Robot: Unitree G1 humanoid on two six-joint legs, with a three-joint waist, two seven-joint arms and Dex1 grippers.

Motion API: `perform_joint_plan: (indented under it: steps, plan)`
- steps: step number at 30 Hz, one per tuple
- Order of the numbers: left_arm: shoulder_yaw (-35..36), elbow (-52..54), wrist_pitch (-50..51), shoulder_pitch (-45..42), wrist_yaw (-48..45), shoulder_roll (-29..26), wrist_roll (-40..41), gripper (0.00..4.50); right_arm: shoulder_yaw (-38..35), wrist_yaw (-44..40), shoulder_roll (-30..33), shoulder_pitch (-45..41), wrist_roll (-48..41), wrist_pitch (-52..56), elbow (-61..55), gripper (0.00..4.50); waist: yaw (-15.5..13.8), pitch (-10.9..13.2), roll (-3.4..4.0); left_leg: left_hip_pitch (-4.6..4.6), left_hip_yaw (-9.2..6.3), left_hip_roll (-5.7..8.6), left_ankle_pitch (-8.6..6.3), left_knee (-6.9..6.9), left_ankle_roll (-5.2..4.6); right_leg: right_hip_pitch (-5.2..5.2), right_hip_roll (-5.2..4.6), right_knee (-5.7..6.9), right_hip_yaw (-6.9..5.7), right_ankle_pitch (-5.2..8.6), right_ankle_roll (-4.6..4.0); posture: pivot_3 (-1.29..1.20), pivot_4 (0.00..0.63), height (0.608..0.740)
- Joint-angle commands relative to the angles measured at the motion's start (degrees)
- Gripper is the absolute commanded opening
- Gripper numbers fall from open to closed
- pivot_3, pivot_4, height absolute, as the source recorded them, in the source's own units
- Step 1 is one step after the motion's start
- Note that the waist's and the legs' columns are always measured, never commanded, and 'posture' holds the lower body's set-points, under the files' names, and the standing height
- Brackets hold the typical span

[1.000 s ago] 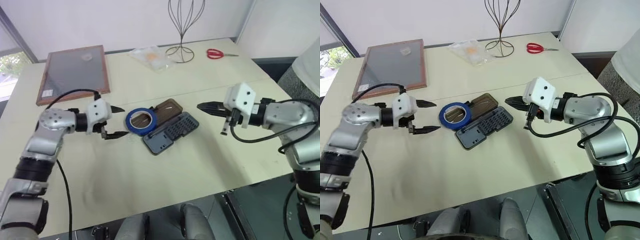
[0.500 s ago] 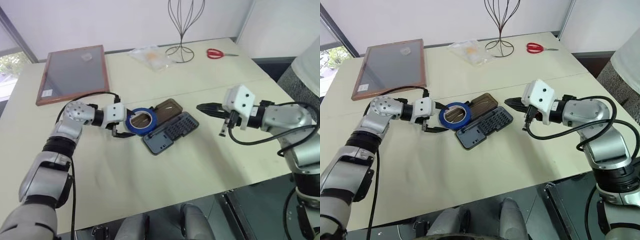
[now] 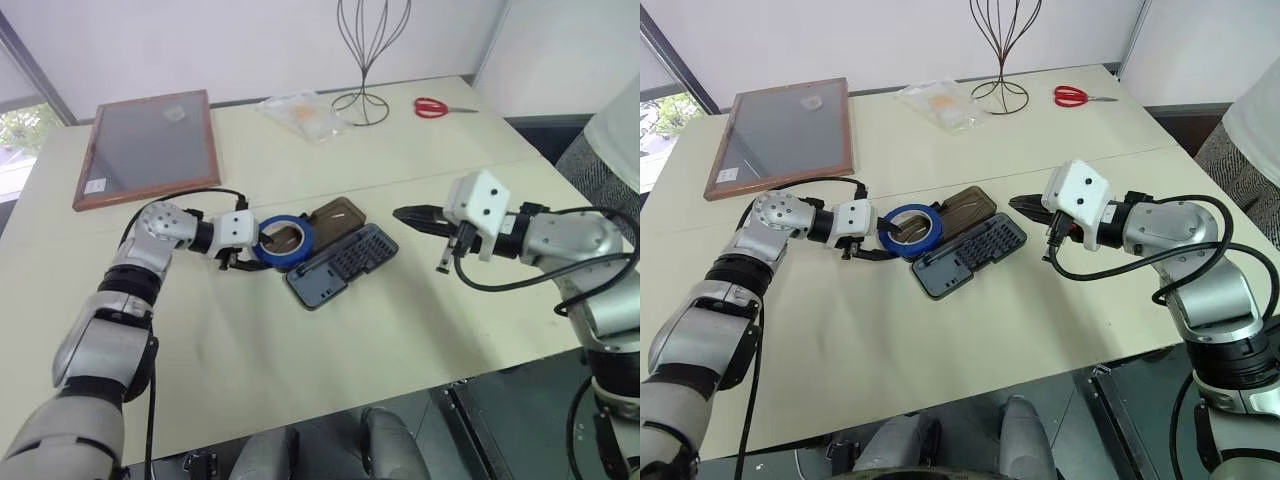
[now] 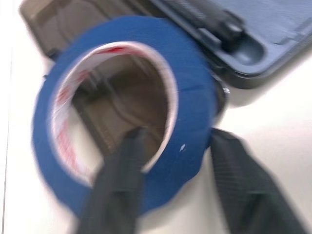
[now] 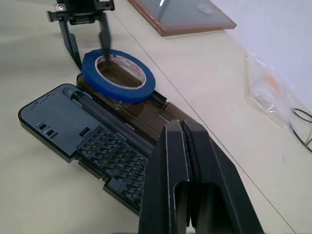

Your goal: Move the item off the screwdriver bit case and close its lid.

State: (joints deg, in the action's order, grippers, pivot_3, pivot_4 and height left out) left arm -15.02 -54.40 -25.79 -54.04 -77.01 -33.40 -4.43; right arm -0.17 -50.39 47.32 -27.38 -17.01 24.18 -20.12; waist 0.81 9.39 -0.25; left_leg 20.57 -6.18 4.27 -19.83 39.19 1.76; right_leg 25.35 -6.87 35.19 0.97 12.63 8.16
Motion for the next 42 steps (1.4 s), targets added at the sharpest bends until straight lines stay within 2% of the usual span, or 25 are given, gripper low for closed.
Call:
perform_joint_plan:
  steps: [1, 9, 13, 20, 24, 28, 32, 37, 42]
  plan:
    - [0.31, -0.39, -0.39, -0.47, -0.32, -0.66, -0.56, 0.45, -1.25, 0.51, -0.01, -0.68, -0.08, -0.33, -2.01, 0.00, -0.02, 0.00, 0.00, 0.01, -0.01, 0.00, 0.00, 0.02, 0.00, 0.00, 0.00, 0.00, -0.01, 0.00, 0.00, 0.00, 0.150, 0.740]
    - [3.01, 2.06, 1.72, 0.77, 1.63, -1.99, 1.24, 0.42, -0.94, 0.94, -0.27, -0.44, -0.06, -0.26, -2.29, 0.00, 0.03, 0.00, 0.00, 0.00, -0.01, 0.00, 0.00, 0.02, 0.00, 0.00, 0.00, 0.01, -0.01, 0.00, 0.00, 0.00, 0.150, 0.740]
    - [7.70, 7.70, 8.64, 3.22, 4.90, -2.82, 5.16, 0.42, -0.59, 1.32, -0.83, -0.22, -0.11, -0.06, -2.65, 0.00, 0.22, 0.00, -0.01, 0.02, -0.04, -0.02, 0.00, 0.00, -0.01, 0.03, 0.01, 0.04, -0.01, 0.00, 0.00, 0.00, 0.150, 0.740]
    - [16.61, 27.52, 22.20, 16.83, 13.04, -10.86, 8.58, 0.42, 0.76, 1.14, -2.58, -0.56, 0.02, -0.81, -1.52, 0.00, 0.48, 0.00, 0.00, 0.00, -0.21, -0.08, 0.00, -0.05, 0.00, 0.08, 0.01, 0.08, 0.03, 0.00, 0.00, 0.00, 0.150, 0.740]
    - [27.58, 36.49, 32.01, 29.78, 19.10, -18.89, 10.18, 0.42, 2.40, 0.00, -4.26, -1.74, 0.32, -2.84, 1.26, 0.00, 0.79, 0.01, 0.00, 0.00, -0.23, -0.11, 0.00, -0.09, 0.00, 0.12, 0.01, 0.07, 0.04, 0.00, 0.00, 0.00, 0.150, 0.740]
    - [37.28, 38.60, 37.89, 39.71, 25.40, -21.64, 11.40, 0.42, 3.94, -0.92, -5.68, -2.66, 1.03, -4.90, 3.37, 0.00, 0.34, 0.01, 0.01, -0.02, -0.23, -0.11, -0.01, -0.10, 0.00, 0.11, 0.02, 0.01, 0.03, 0.00, -0.01, 0.00, 0.150, 0.740]
    - [44.02, 36.25, 42.58, 46.37, 32.84, -20.57, 11.55, 0.42, 4.99, -1.65, -7.04, -3.62, 1.62, -6.15, 5.01, 0.00, -0.21, 0.00, -0.02, -0.04, -0.23, -0.10, -0.01, -0.06, 0.00, 0.07, -0.01, 0.01, 0.05, 0.00, -0.01, 0.00, 0.150, 0.740]
    - [45.19, 35.21, 46.84, 51.29, 36.51, -19.27, 12.07, 0.42, 5.30, -2.18, -7.69, -4.23, 1.76, -6.87, 5.89, 0.00, -0.17, -0.01, -0.03, -0.05, -0.24, -0.10, -0.01, -0.06, 0.01, 0.06, -0.02, 0.01, 0.03, 0.00, -0.01, 0.00, 0.150, 0.740]
    - [43.38, 32.51, 49.28, 51.69, 39.59, -18.93, 11.24, 0.42, 5.24, -2.32, -8.41, -4.41, 1.80, -6.65, 5.58, 0.00, 0.00, -0.03, -0.03, -0.10, -0.22, -0.11, -0.01, -0.08, 0.01, 0.06, -0.02, 0.03, 0.06, 0.00, -0.01, 0.00, 0.150, 0.740]
